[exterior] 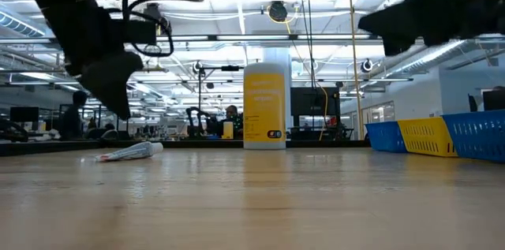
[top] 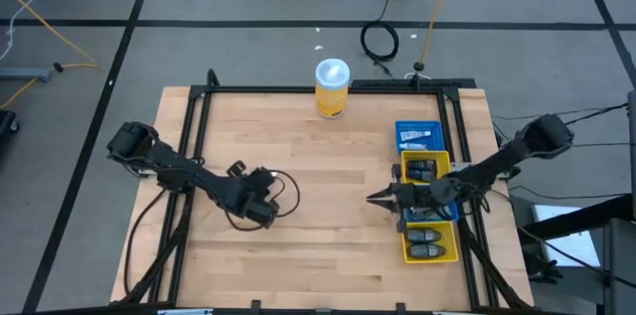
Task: Pick & Place Travel size toiletries
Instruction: Put the white toothpaste into the top blue bin
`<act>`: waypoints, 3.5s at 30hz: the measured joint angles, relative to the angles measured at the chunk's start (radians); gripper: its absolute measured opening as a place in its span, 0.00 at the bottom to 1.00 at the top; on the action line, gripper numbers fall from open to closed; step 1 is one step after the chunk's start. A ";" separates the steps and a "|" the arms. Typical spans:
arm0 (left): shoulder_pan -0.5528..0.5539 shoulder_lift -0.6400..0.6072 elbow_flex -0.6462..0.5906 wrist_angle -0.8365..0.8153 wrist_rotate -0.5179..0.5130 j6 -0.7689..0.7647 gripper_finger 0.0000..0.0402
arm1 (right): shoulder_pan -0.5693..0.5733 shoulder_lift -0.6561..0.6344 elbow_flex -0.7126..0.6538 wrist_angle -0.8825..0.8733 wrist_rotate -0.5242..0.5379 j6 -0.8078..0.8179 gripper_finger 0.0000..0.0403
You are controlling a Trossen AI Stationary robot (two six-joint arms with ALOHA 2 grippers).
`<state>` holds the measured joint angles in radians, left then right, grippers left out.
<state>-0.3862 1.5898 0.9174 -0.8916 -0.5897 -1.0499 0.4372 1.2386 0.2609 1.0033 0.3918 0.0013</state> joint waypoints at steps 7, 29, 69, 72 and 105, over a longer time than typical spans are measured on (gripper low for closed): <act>0.045 -0.002 -0.110 0.216 0.016 -0.017 0.47 | -0.020 0.141 -0.019 0.100 -0.001 0.057 0.13; 0.241 -0.002 -0.307 0.816 0.189 0.315 0.18 | -0.025 0.184 -0.014 0.104 0.000 0.065 0.15; 0.140 0.007 -0.304 1.417 0.217 0.761 0.07 | -0.276 0.490 0.411 -0.395 -0.091 0.020 0.61; 0.117 0.007 -0.304 1.321 0.137 0.712 0.08 | -0.325 0.536 0.417 -0.381 -0.168 0.051 0.59; 0.082 0.007 -0.305 1.225 0.005 0.662 0.08 | -0.361 -0.043 0.475 -1.491 -0.070 -0.038 0.11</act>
<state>-0.3038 1.5970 0.6128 0.3338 -0.5842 -0.3878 0.0764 1.1952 0.7357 -0.4878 0.3215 -0.0363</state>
